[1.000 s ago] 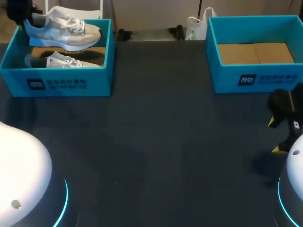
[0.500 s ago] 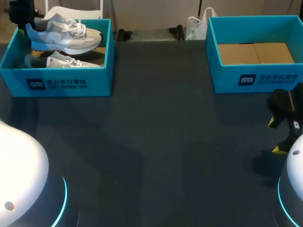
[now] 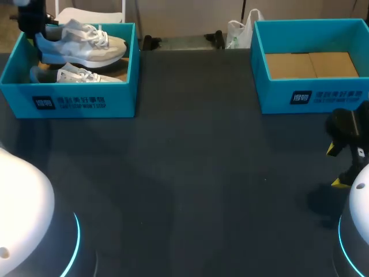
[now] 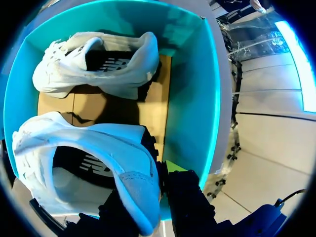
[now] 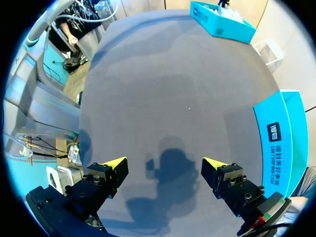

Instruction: Take the shoe out of the shoebox, open the shoe tongue, remove and reinsert the insole, then place the shoe into the shoebox

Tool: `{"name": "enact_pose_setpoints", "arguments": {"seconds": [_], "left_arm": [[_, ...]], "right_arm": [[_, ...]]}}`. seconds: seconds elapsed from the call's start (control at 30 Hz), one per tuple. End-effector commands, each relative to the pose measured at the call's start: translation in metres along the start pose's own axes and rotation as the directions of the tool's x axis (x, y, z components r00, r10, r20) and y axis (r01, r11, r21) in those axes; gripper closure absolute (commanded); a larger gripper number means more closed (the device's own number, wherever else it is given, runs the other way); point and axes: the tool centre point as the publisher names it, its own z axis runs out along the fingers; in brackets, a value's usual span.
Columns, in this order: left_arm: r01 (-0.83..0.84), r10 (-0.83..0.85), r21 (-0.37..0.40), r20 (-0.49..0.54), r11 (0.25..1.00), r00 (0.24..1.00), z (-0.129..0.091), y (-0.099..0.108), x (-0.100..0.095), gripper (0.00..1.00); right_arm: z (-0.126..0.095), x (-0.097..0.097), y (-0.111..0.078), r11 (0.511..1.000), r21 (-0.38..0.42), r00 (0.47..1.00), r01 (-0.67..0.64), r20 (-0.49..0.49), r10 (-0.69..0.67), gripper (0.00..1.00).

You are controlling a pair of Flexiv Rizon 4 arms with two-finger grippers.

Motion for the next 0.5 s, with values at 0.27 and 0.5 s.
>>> {"name": "enact_pose_setpoints", "arguments": {"seconds": [0.27, 0.5], "left_arm": [[0.025, -0.025, 0.006, 0.004, 1.0, 1.0, 0.005, 0.022, 0.0, 1.0], [0.01, -0.01, 0.013, 0.01, 1.0, 1.0, 0.013, 0.025, -0.005, 1.0]], "right_arm": [[0.001, 0.001, 0.0, 1.0, 0.003, 1.0, -0.001, 0.003, 0.001, 0.0], [0.001, 0.001, 0.0, 1.0, 0.003, 1.0, -0.001, 0.003, 0.001, 0.0]]}}
